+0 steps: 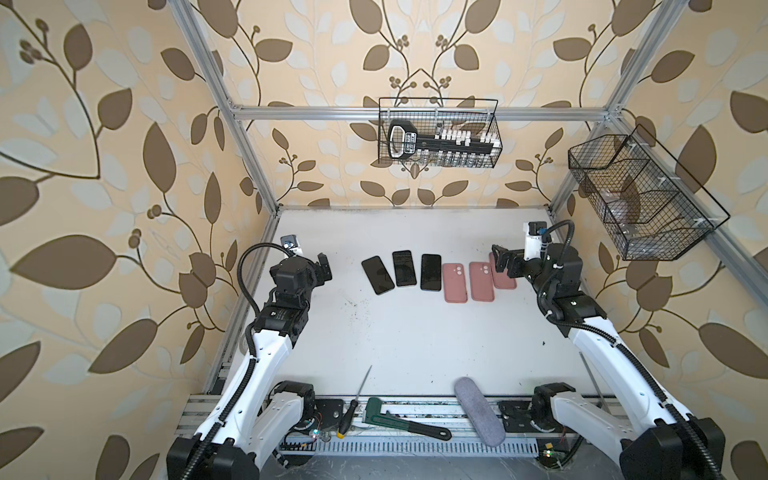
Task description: Take the phone out of the phone case
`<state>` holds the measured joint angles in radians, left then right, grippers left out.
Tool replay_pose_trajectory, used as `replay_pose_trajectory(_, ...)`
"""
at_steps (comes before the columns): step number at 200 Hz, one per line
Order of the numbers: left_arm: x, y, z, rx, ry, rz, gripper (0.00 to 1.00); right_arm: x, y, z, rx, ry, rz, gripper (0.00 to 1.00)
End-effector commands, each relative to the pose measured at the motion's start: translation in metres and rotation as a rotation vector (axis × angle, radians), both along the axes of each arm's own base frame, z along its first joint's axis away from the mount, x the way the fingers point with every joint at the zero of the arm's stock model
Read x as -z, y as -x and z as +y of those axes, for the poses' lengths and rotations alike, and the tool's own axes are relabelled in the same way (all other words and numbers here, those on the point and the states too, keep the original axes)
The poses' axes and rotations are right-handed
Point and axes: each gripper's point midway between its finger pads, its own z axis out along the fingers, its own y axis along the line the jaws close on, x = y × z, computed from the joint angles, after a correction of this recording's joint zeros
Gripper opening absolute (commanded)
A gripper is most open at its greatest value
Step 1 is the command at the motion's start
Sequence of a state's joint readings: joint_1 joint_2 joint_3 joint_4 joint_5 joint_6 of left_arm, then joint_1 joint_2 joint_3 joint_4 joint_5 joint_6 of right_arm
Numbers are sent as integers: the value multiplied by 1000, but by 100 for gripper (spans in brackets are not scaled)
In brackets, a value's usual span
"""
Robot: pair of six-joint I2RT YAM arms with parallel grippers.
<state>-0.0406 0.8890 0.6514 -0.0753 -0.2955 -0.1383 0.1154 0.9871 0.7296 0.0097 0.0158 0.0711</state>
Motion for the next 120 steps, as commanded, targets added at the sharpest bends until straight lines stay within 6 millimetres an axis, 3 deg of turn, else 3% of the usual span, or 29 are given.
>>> replay_pose_trajectory(1,0,0,24,-82,46,-76,99,-1,3,-28,147,38,-76,100)
replay_pose_trajectory(30,27,-2,45,-159,96,-89,99,7,9,-43,186,62,-71,100)
replay_pose_trajectory(49,42,-11,34,-74,109,-119,99,14,13,-50,182,81,-49,100)
replay_pose_trajectory(87,63,-18,29,-34,91,-107,99,32,26,-76,272,13,-35,100)
replay_pose_trajectory(120,91,-19,30,-27,67,-68,99,43,30,-80,297,9,-50,100)
